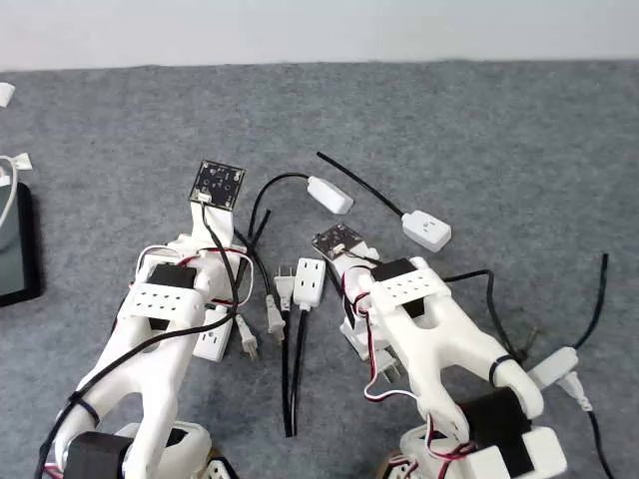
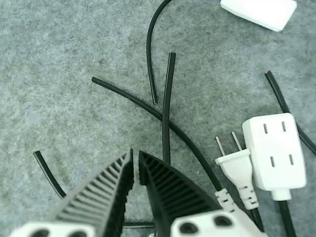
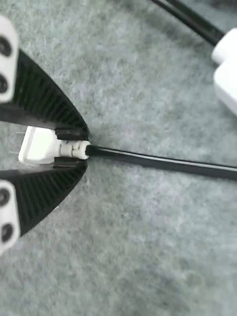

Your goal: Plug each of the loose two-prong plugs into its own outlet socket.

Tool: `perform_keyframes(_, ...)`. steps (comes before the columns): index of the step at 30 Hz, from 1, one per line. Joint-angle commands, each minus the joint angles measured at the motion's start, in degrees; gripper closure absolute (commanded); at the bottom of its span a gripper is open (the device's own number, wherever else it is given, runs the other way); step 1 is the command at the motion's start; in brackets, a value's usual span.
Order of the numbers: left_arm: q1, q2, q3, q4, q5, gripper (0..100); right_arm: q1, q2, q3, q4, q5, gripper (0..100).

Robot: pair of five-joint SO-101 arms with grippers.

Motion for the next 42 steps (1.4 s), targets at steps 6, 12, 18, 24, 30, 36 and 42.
perform_keyframes(6,0.6,-1.8,-1.0,-1.2,-0.2,99,-0.3,-1.0,-0.4,-0.4,-0.9,99.1)
perform_keyframes(12,2.2,-1.4,-1.2,-1.1,0.8,99,4.2,-11.0,-5.9,6.5,-4.2,99.1)
perform_keyframes(18,2.5,1.8,-4.7,2.9,3.3,99,5.1,-27.8,-10.5,10.5,-8.4,99.1)
perform_keyframes(24,2.5,19.0,-19.2,14.2,0.9,99,-0.2,-37.1,-15.1,10.6,-9.9,99.1)
perform_keyframes(30,5.2,22.9,-22.4,22.1,-11.6,99,-9.7,-36.2,-14.7,7.7,-9.9,99.1)
perform_keyframes(36,8.9,13.6,-13.0,19.8,-18.0,99,-10.2,-29.4,-14.6,5.1,-10.3,99.1)
perform_keyframes(42,11.1,0.8,-2.2,14.8,-18.6,99,-12.4,-25.8,-14.9,5.1,-10.4,99.1)
